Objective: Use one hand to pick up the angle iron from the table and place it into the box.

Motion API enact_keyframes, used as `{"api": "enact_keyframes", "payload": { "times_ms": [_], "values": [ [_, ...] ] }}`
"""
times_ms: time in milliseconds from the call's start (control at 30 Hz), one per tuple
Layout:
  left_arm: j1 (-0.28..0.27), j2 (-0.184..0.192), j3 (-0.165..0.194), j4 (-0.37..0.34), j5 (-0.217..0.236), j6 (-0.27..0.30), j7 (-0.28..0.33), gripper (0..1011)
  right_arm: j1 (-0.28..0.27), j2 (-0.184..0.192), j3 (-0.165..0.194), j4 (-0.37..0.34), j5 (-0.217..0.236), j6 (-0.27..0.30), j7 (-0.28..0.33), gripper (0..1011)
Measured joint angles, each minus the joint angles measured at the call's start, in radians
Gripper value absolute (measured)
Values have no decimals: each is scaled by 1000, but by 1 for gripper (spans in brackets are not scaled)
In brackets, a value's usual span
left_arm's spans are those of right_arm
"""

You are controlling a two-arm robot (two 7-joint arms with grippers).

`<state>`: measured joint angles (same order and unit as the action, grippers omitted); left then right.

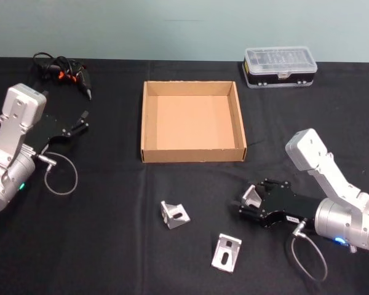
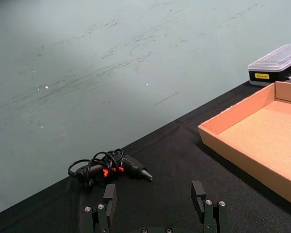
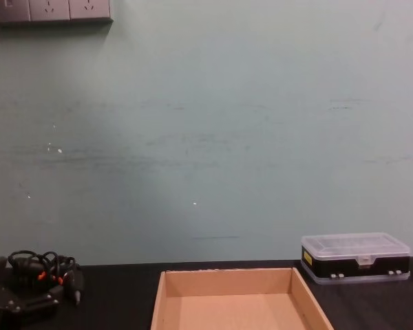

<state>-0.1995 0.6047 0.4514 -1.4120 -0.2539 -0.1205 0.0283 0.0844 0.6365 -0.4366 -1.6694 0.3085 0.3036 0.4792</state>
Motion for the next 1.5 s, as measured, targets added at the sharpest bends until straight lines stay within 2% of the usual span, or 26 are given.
{"api": "enact_keyframes", "payload": {
  "times_ms": [233,567,733,933,1033,1267,1433,1500],
  "values": [
    [0,0,0,0,0,0,0,1011,-3,0,3,2,-2,-5,1,458],
    [0,0,0,0,0,0,0,1011,-7,-7,4,7,-5,-13,1,450],
    [0,0,0,0,0,0,0,1011,-18,-2,17,-14,-6,-15,-2,450],
    [0,0,0,0,0,0,0,1011,-49,23,74,-104,11,-36,-25,450],
    [0,0,0,0,0,0,0,1011,-71,38,120,-166,29,-51,-41,450],
    [0,0,0,0,0,0,0,1011,-100,48,195,-259,60,-67,-74,450],
    [0,0,0,0,0,0,0,1011,-102,46,224,-301,69,-70,-92,450],
    [0,0,0,0,0,0,0,1011,-98,44,225,-306,69,-70,-94,450]
  ]
}}
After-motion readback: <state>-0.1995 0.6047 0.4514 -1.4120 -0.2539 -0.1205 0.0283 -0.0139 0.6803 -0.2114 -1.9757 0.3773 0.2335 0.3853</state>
